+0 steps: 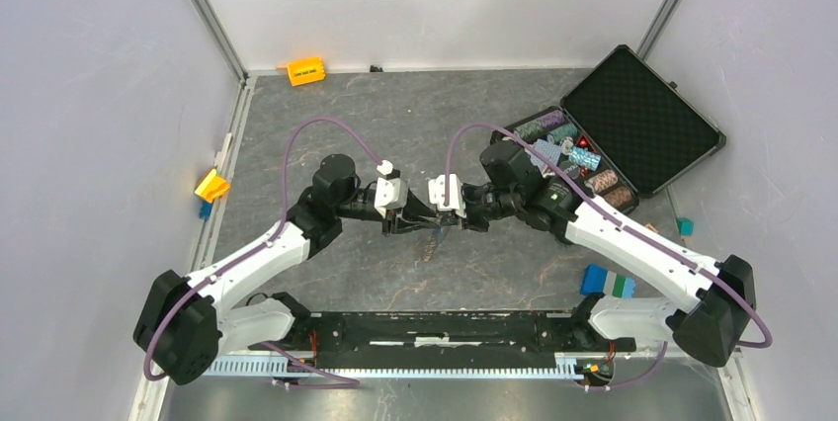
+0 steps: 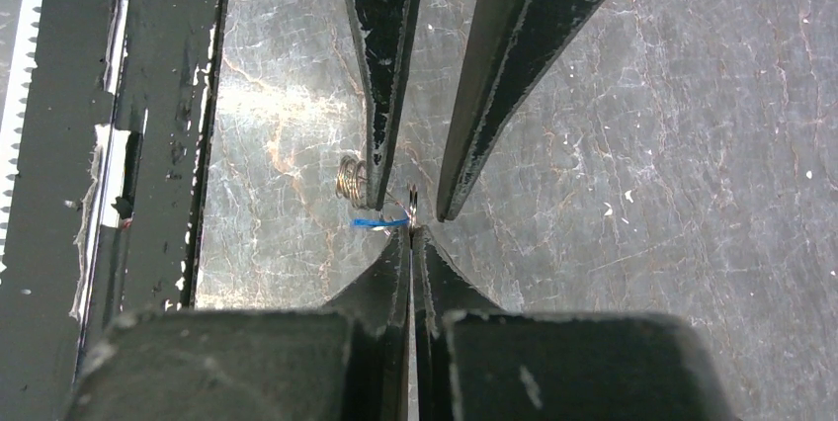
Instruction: Put the keys on the keyring
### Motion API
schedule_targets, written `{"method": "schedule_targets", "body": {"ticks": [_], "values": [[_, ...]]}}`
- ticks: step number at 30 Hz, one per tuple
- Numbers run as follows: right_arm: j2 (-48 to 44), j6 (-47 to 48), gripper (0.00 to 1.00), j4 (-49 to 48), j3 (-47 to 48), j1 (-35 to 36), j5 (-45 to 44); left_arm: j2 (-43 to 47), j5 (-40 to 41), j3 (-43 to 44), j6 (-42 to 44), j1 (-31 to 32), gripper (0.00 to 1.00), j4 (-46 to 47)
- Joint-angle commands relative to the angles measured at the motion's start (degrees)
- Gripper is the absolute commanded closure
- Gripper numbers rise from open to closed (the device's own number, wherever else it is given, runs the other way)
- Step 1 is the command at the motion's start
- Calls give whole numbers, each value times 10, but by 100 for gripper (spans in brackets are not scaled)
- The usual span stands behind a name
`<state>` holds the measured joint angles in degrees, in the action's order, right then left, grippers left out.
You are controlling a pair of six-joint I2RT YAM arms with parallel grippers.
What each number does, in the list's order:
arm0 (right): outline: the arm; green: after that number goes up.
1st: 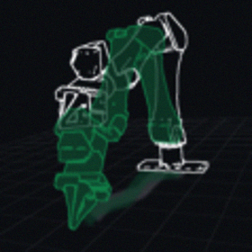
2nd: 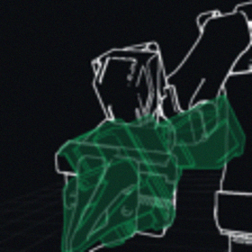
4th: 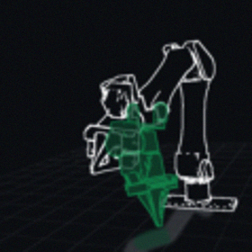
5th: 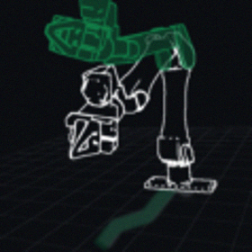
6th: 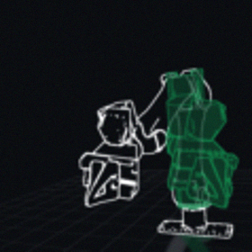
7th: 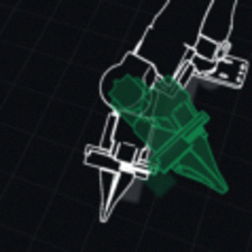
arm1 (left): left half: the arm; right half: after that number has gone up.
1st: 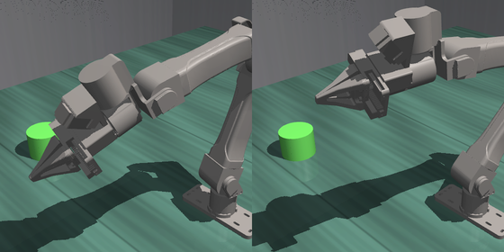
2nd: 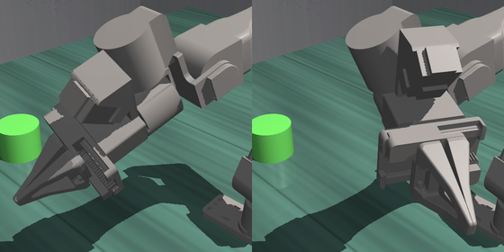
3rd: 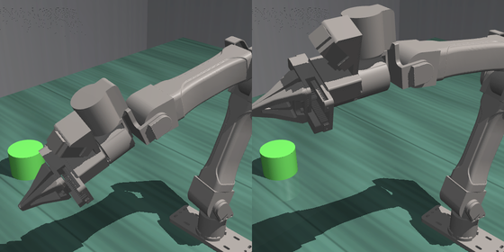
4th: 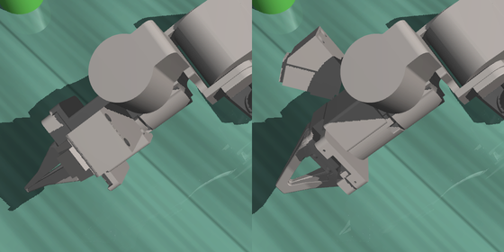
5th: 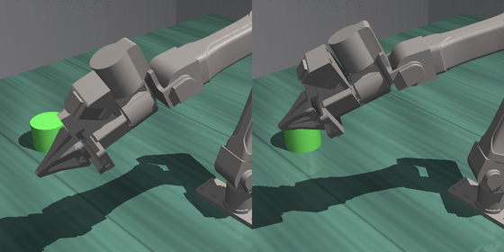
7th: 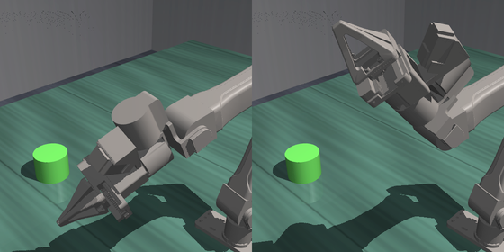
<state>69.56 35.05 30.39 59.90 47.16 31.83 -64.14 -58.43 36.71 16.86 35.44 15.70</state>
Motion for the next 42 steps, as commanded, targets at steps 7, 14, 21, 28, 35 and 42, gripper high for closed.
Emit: {"method": "schedule_targets", "body": {"ticks": [7,14,21,28,35,42], "values": [[5,0,100,-7,35,5,-6,-7,1,15,30,2,74,0],[5,-2,100,-9,35,6,-6,-10,1,11,31,3,76,0],[8,-2,100,-10,34,6,-4,-15,0,13,30,4,89,0],[-1,-1,83,-17,20,5,-8,2,-1,-12,3,5,98,57],[-51,5,60,-37,-25,-12,8,18,-13,-46,-39,3,98,137],[-65,-4,68,-44,-51,-54,100,14,-21,-56,-71,3,98,184]]}}
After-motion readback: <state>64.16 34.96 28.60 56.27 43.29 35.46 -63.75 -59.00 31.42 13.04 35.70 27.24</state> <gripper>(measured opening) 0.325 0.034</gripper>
